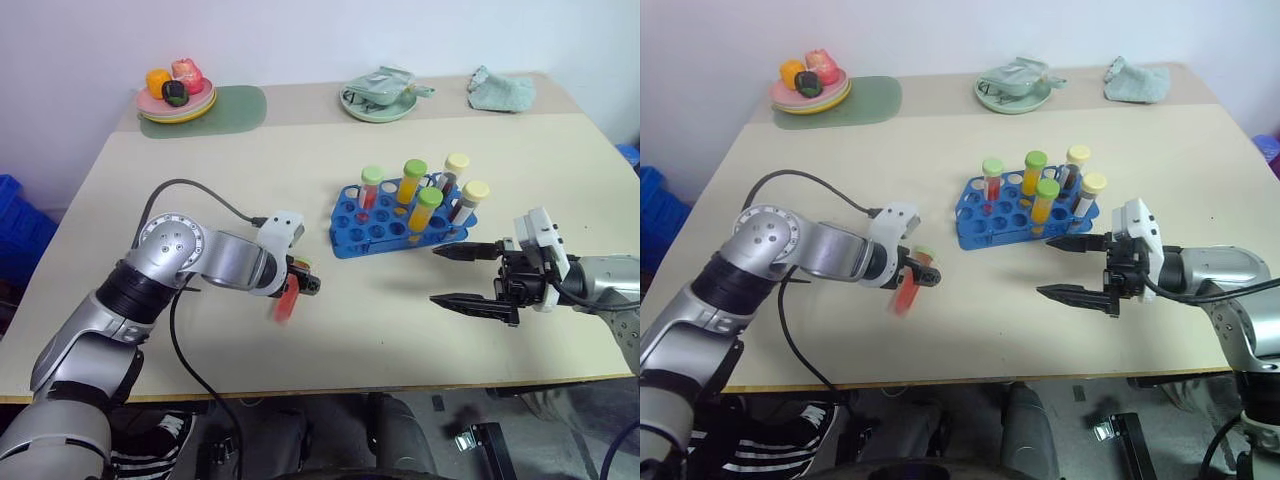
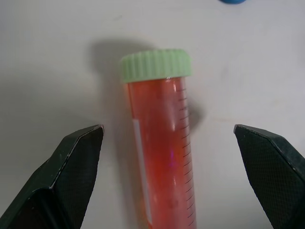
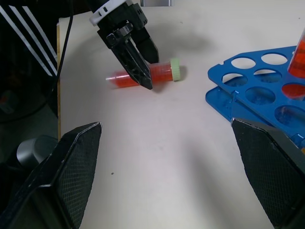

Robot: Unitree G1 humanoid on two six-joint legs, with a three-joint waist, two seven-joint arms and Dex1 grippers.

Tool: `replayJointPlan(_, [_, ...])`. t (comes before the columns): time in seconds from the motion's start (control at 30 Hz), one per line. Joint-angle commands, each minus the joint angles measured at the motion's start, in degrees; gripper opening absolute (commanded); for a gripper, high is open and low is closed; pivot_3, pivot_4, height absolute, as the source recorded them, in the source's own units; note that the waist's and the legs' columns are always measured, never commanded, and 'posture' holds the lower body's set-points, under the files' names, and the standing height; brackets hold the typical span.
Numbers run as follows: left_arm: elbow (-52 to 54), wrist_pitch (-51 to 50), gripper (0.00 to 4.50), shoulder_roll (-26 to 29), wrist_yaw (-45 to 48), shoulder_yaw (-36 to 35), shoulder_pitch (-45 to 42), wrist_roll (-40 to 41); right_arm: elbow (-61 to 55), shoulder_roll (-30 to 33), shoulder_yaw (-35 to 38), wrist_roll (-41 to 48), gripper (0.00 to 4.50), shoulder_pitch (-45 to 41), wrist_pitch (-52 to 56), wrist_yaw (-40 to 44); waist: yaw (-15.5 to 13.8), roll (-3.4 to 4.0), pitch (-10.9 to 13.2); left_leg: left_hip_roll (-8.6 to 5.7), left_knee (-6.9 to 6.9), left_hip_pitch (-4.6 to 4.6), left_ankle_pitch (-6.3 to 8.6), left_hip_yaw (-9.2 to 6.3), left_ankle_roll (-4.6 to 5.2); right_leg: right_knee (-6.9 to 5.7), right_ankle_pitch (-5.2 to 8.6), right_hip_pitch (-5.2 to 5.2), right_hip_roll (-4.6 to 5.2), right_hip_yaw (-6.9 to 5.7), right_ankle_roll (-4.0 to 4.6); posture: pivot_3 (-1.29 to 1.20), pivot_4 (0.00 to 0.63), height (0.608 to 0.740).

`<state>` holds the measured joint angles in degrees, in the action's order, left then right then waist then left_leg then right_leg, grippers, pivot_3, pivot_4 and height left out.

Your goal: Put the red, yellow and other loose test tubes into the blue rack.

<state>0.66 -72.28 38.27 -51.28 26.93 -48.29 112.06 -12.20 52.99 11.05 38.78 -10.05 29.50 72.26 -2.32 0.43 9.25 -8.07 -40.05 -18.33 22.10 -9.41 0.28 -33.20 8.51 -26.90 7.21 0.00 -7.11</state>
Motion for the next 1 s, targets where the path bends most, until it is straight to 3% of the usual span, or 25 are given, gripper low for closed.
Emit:
replayJointPlan(0.03, [1.4, -0.52, 4.5, 0.73, 0.04, -0.87, 0.07, 0.94, -1.5, 0.56, 1.82, 0.05, 4.43, -0.29, -1.04, -0.03, 0.0, 0.0, 0.0, 0.0, 0.0, 0.0, 0.0, 0.0, 0.0, 0.0, 0.0, 0.0, 0.0, 0.0, 0.0, 0.0, 0.15, 0.74])
replayJointPlan(0.23, [-0.01, -0.26, 4.5, -1.91, -1.27, -2.61, 0.55, 0.94, -1.47, 0.28, 1.35, -0.19, 4.43, -0.84, -1.05, -0.1, -0.09, 0.01, -0.01, -0.01, -0.01, 0.0, 0.0, 0.0, 0.0, 0.0, 0.0, 0.01, 0.0, 0.01, 0.0, 0.0, 0.15, 0.74])
replayJointPlan(0.73, [-0.72, -2.79, 4.5, -0.54, -0.02, -2.89, 1.61, 0.94, -1.76, 0.17, 1.16, -0.12, 4.43, -0.75, -0.76, -0.5, 0.02, 0.03, -0.03, 0.0, -0.01, 0.02, 0.0, 0.01, 0.0, 0.0, 0.0, 0.02, 0.0, 0.01, 0.0, 0.0, 0.15, 0.74])
replayJointPlan(0.83, [-0.17, -2.7, 3.69, -0.3, -0.06, -2.49, 1.31, 0.94, -1.86, 0.28, 1.27, -0.09, 4.5, -0.57, -0.75, -0.53, 0.01, 0.03, -0.03, 0.0, -0.01, 0.02, 0.0, 0.01, 0.0, 0.0, 0.0, 0.02, 0.0, 0.01, 0.0, 0.0, 0.15, 0.74])
replayJointPlan(0.97, [-0.2, -2.11, 1.75, -0.94, -0.79, -2.69, 1.67, 0.94, -1.78, 0.37, 1.24, -0.19, 4.5, -0.7, -0.76, -0.56, -0.04, 0.03, -0.03, 0.0, -0.01, 0.02, 0.0, 0.01, 0.0, 0.0, 0.0, 0.02, 0.0, 0.02, 0.0, 0.0, 0.15, 0.74])
replayJointPlan(1.0, [-0.14, -1.97, 1.75, -1.07, -1.01, -2.71, 1.68, 0.94, -1.73, 0.38, 1.2, -0.22, 4.5, -0.79, -0.76, -0.57, -0.08, 0.03, -0.03, 0.0, -0.02, 0.02, 0.0, 0.01, 0.0, -0.01, 0.0, 0.02, 0.0, 0.02, 0.0, 0.0, 0.15, 0.74])
